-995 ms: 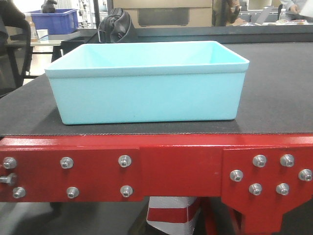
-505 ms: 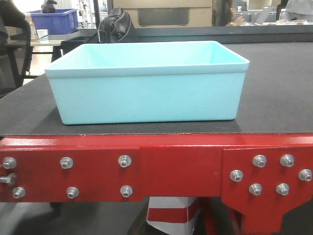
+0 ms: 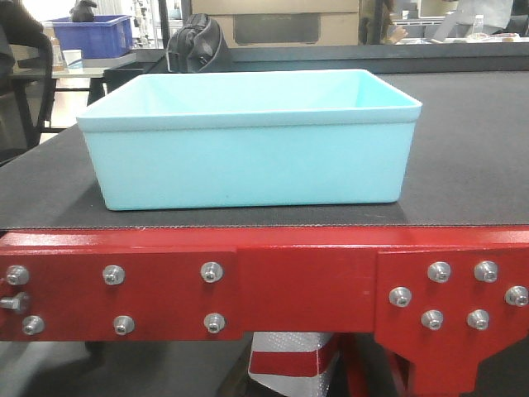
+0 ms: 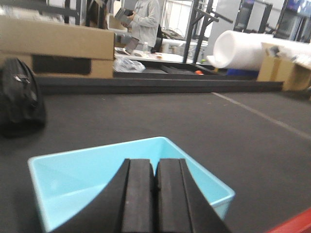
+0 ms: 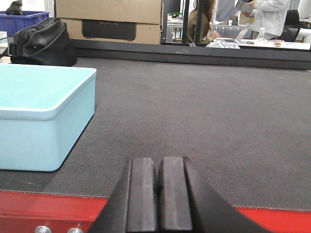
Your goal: Fetch blue bin and place on conveyor start
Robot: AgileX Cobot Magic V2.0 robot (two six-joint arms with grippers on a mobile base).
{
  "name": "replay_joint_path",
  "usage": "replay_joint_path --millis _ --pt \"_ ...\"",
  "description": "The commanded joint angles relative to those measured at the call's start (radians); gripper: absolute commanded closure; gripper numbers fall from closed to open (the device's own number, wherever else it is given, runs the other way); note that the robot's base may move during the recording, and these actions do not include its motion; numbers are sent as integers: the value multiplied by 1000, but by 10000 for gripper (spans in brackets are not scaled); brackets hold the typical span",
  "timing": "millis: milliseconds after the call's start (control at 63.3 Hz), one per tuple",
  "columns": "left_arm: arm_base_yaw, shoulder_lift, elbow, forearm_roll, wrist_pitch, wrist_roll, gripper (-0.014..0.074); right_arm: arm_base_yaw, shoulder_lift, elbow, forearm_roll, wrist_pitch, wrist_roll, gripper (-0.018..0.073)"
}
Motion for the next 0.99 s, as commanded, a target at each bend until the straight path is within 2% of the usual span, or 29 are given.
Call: replay_joint_path --millis 0,221,379,647,805,979 --pt "49 -44 69 48 -67 3 707 -5 -8 0 1 -27 3 725" --pt "240 -230 293 48 -106 3 707 -5 -8 0 1 -27 3 725" --pt "326 -365 425 48 -106 3 707 -5 -8 0 1 -27 3 725" --pt "413 -557 590 48 -94 3 707 -5 -8 0 1 -27 3 725" --pt "454 -601 606 84 -29 3 707 -5 -8 0 1 -27 3 725" --pt "476 -620 613 84 -36 3 707 -5 -8 0 1 -27 3 725"
